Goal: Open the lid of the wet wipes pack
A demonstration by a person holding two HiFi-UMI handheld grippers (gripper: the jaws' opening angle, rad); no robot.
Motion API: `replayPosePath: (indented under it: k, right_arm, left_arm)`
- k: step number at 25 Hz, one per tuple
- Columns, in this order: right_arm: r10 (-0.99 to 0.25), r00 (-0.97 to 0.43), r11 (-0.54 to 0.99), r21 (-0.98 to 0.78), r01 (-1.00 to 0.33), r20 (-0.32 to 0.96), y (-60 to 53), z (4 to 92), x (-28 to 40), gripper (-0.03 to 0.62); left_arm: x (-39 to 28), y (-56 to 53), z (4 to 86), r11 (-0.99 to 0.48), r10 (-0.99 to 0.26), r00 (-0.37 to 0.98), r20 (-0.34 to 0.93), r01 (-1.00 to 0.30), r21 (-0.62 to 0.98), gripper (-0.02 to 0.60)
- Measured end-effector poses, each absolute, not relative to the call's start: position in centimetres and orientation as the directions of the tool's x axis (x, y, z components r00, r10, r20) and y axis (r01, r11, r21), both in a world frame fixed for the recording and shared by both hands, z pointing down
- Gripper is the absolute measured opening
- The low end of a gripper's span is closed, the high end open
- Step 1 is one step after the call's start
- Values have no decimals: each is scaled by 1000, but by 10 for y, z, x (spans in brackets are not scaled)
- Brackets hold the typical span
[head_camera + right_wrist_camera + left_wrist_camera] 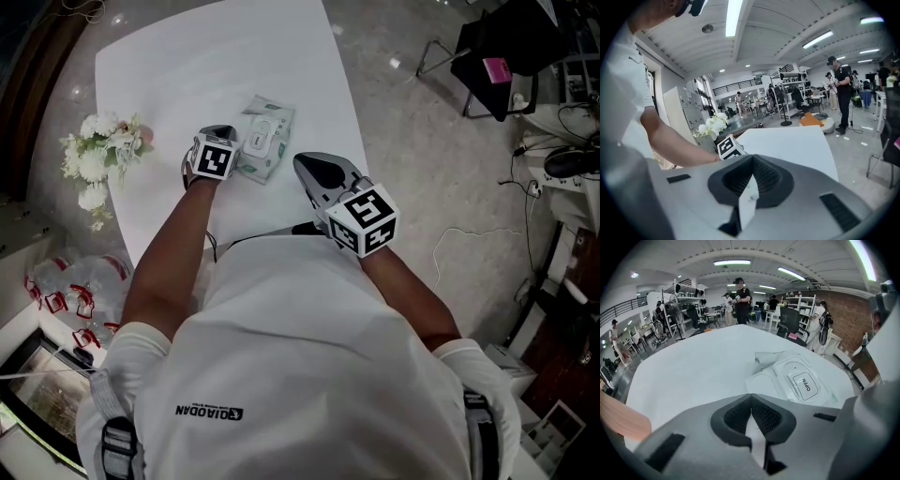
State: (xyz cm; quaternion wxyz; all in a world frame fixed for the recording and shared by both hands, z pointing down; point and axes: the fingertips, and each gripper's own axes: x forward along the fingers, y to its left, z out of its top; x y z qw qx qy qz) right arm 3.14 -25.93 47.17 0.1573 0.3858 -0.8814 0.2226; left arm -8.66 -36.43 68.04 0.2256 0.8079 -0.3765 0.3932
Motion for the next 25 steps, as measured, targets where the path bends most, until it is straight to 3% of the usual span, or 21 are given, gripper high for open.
replayPosePath:
  k: [8,25]
  right_arm:
    - [-631,-642,596,-258,-761,435,-257,465,26,6]
    - [-604,-709,673,-242,-699,365,-262,430,-5,6]
  left_arm:
    - [-91,-363,653,-614,-475,427,769,-787,58,17]
    - [-121,-304,497,-556,-666,544,511,-818,147,9]
